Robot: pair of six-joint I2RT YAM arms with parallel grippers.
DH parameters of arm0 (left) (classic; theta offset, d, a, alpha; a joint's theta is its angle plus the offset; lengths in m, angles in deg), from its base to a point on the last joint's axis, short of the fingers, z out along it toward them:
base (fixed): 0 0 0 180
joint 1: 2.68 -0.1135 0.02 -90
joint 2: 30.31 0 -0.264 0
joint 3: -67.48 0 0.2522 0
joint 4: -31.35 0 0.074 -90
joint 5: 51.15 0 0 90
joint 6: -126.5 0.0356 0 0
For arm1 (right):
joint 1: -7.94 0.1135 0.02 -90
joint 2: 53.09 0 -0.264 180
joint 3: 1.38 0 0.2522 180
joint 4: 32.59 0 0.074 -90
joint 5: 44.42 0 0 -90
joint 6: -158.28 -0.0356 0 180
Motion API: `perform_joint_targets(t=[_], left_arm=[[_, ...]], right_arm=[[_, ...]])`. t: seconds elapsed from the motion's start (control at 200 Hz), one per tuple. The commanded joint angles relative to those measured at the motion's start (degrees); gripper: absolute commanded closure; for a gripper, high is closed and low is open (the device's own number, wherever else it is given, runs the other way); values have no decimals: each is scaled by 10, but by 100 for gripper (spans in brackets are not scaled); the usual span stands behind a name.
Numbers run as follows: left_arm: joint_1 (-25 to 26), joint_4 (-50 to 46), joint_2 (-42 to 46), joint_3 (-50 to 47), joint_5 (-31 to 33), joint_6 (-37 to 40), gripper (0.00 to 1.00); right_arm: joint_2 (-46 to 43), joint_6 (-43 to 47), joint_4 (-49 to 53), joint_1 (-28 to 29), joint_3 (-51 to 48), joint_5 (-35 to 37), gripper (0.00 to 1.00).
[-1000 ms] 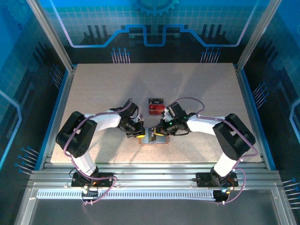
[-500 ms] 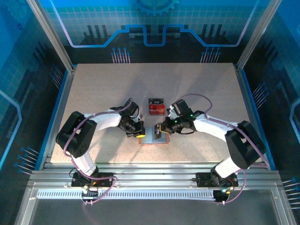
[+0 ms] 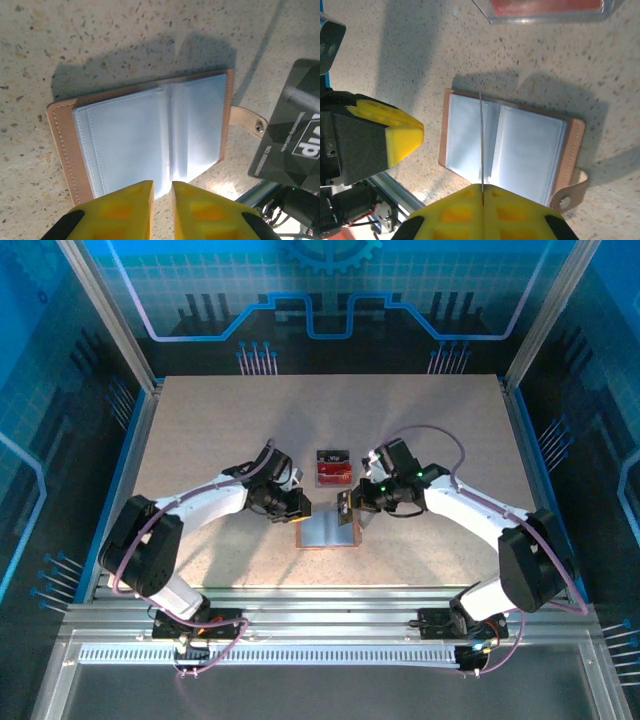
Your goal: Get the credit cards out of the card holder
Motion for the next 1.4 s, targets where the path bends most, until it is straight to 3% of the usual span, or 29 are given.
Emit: perform_joint_targets(t=[0.0,0.29,0.55,0.705,0.95,1.396], left_arm=[[-4,3,22,-15,15,-10,83],[-7,14,32,-34,10,-17,83],[-14,29,58,-51,-6,-21,79],[-32,27,80,-70,-5,-20,78],[-63,23,126,-112,-8,-27,75],[-110,6,211,-179,9,-35,69]], right_arm=[[4,95,79,-15,55,22,100],[61,347,188,-17,204,110,100],[151,633,299,-15,340,93,100],[195,745,327,-5,403,110,100],[290,845,372,1,506,134,100],[440,897,460,3,719,151,100]])
